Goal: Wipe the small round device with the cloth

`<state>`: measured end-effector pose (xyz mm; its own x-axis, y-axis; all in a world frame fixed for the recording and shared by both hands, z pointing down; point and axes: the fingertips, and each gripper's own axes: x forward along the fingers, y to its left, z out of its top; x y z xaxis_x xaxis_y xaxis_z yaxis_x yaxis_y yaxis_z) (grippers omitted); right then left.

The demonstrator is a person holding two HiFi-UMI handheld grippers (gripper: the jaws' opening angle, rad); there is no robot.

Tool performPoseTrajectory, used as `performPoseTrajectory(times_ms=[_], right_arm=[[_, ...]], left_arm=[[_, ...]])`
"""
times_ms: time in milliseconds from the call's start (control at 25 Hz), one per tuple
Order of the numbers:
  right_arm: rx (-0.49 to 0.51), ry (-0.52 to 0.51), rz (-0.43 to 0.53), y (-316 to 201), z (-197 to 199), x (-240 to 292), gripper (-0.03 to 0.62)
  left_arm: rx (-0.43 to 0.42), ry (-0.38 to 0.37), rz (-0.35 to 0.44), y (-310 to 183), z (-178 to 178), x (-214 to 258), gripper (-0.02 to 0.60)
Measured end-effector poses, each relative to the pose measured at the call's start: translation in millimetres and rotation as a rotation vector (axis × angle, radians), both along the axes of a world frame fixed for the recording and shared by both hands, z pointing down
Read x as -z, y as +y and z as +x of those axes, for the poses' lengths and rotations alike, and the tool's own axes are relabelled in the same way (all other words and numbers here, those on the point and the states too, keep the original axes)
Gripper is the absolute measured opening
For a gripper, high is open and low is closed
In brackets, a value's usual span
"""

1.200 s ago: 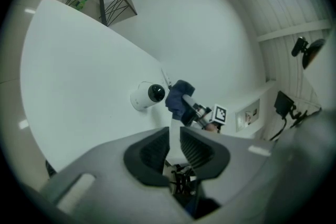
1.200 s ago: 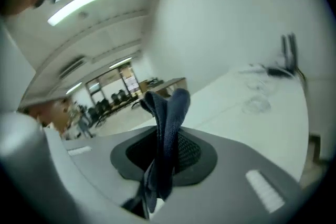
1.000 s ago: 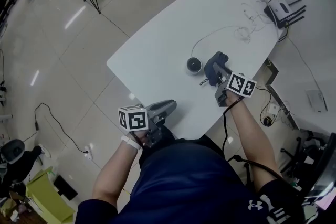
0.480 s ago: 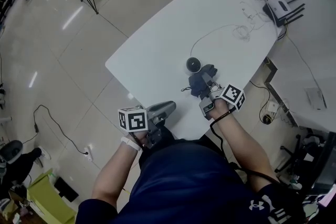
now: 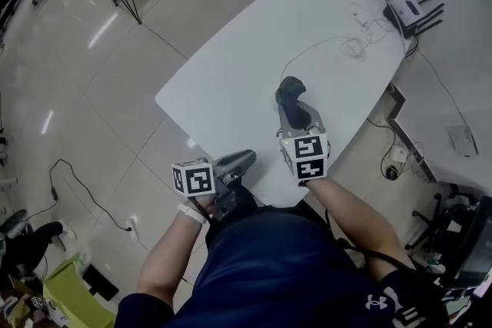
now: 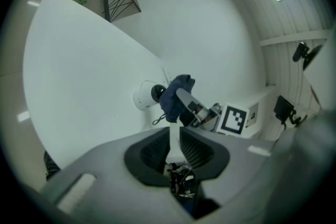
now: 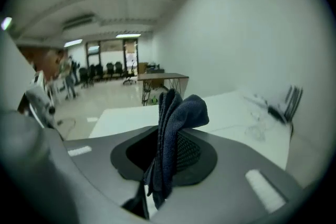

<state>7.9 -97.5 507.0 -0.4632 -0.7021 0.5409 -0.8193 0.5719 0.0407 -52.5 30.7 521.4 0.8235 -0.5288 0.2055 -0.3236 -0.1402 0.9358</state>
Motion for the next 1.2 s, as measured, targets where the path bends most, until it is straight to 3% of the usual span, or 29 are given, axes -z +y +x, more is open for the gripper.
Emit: performPoseTrajectory(times_ms=[80, 160, 280, 360, 400, 560, 640, 720, 800, 960, 1000, 1120, 1200], right_arm=[[0.125, 0.214, 0.090, 10, -22, -8, 0.069], [0.220, 0.358, 0.124, 20, -37, -28, 0.069], [0.285, 0.398, 0.074, 32, -48, -58, 0.069], [0.290, 0.270, 0.003, 40, -54, -56, 0.069], [0.287, 0.149, -0.037, 45, -55, -46, 0.069], [0.267, -0.497, -0.269, 54, -49, 24, 0.069], [0.282, -0.765, -0.395, 54, -44, 62, 0.069], [0.339, -0.931, -0.470, 56, -39, 86, 0.069], [0.404, -1.006, -0.493, 58, -34, 100, 0.069], [0.488, -1.054, -0.522, 65, -31, 109, 0.069], [0.505, -1.050, -0.535, 68, -32, 107, 0.069], [0.521, -1.030, -0.565, 74, -34, 101, 0.069], [0.480, -1.030, -0.565, 73, -35, 94, 0.069]], left_arm=[[0.013, 0.003, 0.000, 0, -7, 0, 0.058], [0.026, 0.001, 0.000, -1, -15, -2, 0.058], [0.038, -0.017, 0.008, -5, -29, -4, 0.058], [0.042, -0.044, 0.028, -9, -40, -3, 0.060], [0.042, -0.062, 0.044, -13, -46, -2, 0.061], [-0.015, -0.118, 0.185, -34, -55, 16, 0.110], [-0.080, -0.080, 0.283, -43, -47, 38, 0.183], [-0.155, 0.031, 0.358, -49, -34, 70, 0.273], [-0.247, 0.155, 0.388, -50, -18, 101, 0.326], [-0.445, 0.306, 0.418, -41, 12, 128, 0.330], [-0.473, 0.336, 0.422, -39, 18, 131, 0.316], [-0.481, 0.362, 0.412, -42, 28, 127, 0.145], [-0.460, 0.349, 0.402, -44, 28, 121, 0.116]])
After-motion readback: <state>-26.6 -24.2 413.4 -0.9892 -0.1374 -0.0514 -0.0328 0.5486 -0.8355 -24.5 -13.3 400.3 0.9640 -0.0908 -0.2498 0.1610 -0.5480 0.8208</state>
